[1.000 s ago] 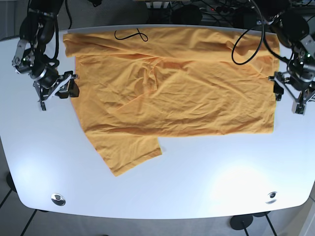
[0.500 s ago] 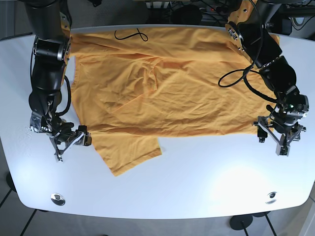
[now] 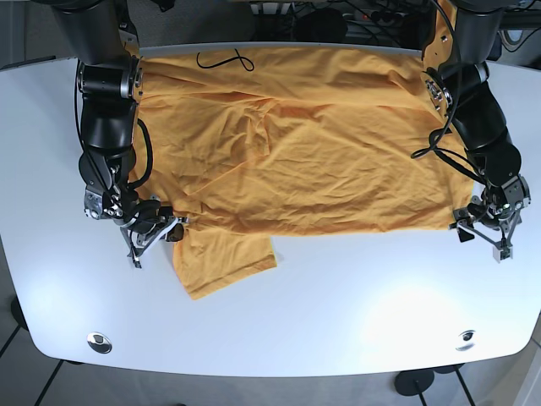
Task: Fold the T-shirt properly
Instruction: 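Grasp the shirt's hem with both grippers and fold it toward the collar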
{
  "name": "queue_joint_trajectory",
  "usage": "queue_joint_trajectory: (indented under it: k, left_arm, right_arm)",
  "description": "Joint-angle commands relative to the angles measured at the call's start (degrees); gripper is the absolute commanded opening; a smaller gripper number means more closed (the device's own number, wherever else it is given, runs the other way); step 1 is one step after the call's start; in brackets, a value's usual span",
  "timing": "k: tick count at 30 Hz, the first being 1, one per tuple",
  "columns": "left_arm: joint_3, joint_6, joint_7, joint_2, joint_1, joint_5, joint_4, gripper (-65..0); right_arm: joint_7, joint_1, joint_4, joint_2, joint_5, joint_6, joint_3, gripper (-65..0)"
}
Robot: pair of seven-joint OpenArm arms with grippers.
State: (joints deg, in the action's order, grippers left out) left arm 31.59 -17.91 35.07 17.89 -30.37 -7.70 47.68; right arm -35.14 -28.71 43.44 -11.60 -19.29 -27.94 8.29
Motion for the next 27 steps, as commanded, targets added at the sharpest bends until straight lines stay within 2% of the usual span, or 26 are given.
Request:
queue_joint_trajectory:
  k: [1, 4, 8, 9, 12, 15, 18, 21, 23, 24, 25, 27]
  left_arm:
    - [-0.2, -1.0, -0.7, 1.7, -2.9, 0.5, -4.1, -21.4]
    - [-0.2, -7.4, -0.7, 2.0, -3.2, 0.5, -8.8, -21.4]
    - [-0.2, -9.0, -0.5, 1.8, -2.3, 0.5, -9.6, -23.1]
    - [-0.1, -9.1, -0.5, 1.8, -1.6, 0.5, -9.5, -26.9]
    - [0.0, -9.0, -1.2, 1.6, -1.2, 0.6, -9.4, -65.0]
    - [0.3, -9.1, -3.6, -0.9, -1.1, 0.6, -6.5, -65.0]
    - [0.3, -12.5, -1.9, -3.1, 0.5, 0.6, 1.9, -65.0]
    - [0.4, -15.3, 3.9, -6.5, 1.5, 0.6, 14.4, -65.0]
    - [3.0, -17.6, 9.1, -8.8, 4.0, 0.6, 23.7, -65.0]
    - [4.0, -19.6, 11.0, -9.8, 4.8, 0.6, 27.3, -65.0]
    - [4.8, -21.8, 13.9, -10.6, 5.6, 0.5, 31.8, -65.0]
    - [5.2, -22.1, 18.1, -10.9, 7.2, 0.5, 37.3, -65.0]
  right_arm:
    - [-0.6, -1.5, 0.7, -0.6, 0.3, -0.06, 0.0, -62.6]
    - [-0.6, -1.6, 0.7, -0.6, 0.3, -0.06, 0.2, -62.8]
    - [-0.6, -1.5, 0.7, -0.5, 0.2, 0.03, 0.3, -62.8]
    - [-0.6, -1.5, 0.7, -0.5, 0.2, 0.03, 0.3, -62.8]
    - [-0.5, -1.5, 0.7, -0.5, 0.2, 0.03, 0.3, -62.9]
    - [-0.2, -1.3, 2.8, -0.5, 0.2, 0.03, 0.4, -63.3]
    - [-0.5, 1.3, 11.4, -0.5, 0.2, 0.3, 0.4, -63.4]
    - [-4.7, 3.5, 21.4, -0.5, 0.2, 0.47, 0.4, -63.6]
    - [-8.1, 6.1, 29.7, -0.9, 0.2, 2.23, 0.4, -63.6]
    - [-9.6, 7.6, 33.4, -1.0, 0.2, 2.49, 0.5, -63.6]
    - [-11.8, 9.9, 39.1, -1.0, 0.2, 2.49, 2.4, -63.6]
    - [-16.0, 12.6, 45.9, -0.6, 0.2, 2.32, 5.8, -63.6]
